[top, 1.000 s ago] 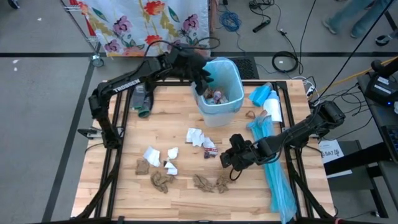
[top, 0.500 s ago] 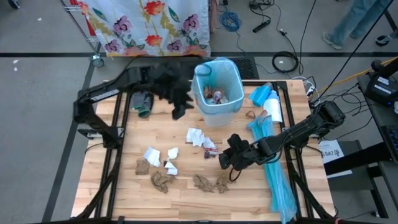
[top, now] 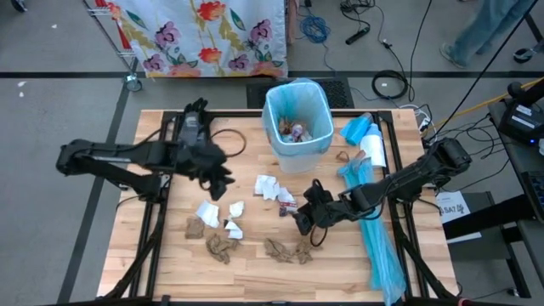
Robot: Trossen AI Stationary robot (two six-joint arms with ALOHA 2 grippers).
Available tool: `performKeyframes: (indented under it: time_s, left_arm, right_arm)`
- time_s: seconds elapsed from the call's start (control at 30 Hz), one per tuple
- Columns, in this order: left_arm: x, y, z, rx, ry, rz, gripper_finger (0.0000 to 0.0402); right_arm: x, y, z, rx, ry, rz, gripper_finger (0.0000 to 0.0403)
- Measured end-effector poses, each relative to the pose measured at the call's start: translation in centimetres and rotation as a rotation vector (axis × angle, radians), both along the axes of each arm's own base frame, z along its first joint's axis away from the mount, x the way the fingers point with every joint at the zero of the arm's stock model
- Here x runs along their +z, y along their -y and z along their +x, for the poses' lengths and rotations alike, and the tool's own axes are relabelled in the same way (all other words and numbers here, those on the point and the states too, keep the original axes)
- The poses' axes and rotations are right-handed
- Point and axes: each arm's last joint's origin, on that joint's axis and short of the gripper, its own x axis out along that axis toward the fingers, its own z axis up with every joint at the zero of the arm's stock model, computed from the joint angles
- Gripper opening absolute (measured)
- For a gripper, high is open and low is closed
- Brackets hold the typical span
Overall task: Place trash/remove bag and relplace
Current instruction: Put the piece of magazine into the trash bin
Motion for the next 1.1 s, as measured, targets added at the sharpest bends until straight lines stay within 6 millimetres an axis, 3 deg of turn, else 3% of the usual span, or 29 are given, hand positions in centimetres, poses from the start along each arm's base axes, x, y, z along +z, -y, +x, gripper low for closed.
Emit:
performKeyframes:
  time_s: [0.13,0.3,0.47,0.63,0.83,1.1]
  left_arm:
    - [-2.5,0.4,-2.2,0.05,-0.015,-0.035,0.0152]
    - [-4.2,0.3,-3.9,0.075,-0.027,-0.041,0.0152]
    - [-4.8,0.3,-4.9,0.07,-0.015,-0.037,0.0152]
    - [-5.1,0.3,-5.5,0.044,-0.032,-0.009,0.0152]
    - [-5.0,0.2,-6.5,0.005,-0.054,0.035,0.0152]
    - [-4.8,0.2,-7.0,-0.011,-0.051,0.062,0.0152]
  right_arm:
    - [-0.8,0.4,0.6,-0.035,-0.02,0.037,0.0137]
    - [-1.6,0.6,2.5,-0.07,-0.024,0.06,0.0137]
    - [-1.6,0.8,6.1,-0.085,-0.085,0.038,0.0137]
    - [-1.3,1.3,8.1,-0.159,-0.349,-0.016,0.0137]
    - [0.0,1.1,10.7,-0.181,-0.407,-0.026,0.0137]
    - [-3.5,1.4,12.9,-0.235,-0.533,0.039,0.0137]
